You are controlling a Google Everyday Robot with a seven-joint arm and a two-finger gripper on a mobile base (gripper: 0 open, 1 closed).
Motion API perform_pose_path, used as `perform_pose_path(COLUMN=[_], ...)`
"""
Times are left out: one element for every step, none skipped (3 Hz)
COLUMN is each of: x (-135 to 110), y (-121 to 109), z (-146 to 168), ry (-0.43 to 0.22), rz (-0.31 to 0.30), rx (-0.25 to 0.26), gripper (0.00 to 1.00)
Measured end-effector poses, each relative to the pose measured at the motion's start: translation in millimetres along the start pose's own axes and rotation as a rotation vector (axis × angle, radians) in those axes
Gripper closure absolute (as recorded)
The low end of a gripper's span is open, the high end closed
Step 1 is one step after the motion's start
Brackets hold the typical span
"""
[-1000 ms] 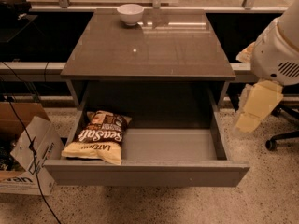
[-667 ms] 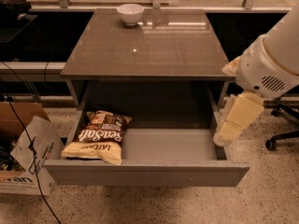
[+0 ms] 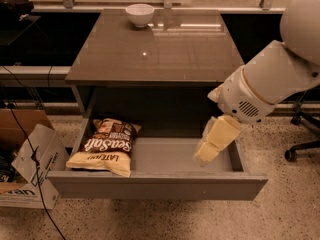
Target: Pick brown chip bag from top drawer and place on counter
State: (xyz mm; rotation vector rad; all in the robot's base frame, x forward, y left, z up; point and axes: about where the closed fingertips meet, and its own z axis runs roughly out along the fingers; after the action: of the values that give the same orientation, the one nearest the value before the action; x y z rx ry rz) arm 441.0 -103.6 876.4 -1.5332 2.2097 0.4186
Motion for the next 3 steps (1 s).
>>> perform_pose_path(x=[0,-1,-7], y=[0,-1,-5], z=[0,9,33], ry=[0.0,0.02,0.005], rz=[0.0,0.017,0.071], rx=[0.0,0.001,0.003], gripper=[0.0,0.0,0.0])
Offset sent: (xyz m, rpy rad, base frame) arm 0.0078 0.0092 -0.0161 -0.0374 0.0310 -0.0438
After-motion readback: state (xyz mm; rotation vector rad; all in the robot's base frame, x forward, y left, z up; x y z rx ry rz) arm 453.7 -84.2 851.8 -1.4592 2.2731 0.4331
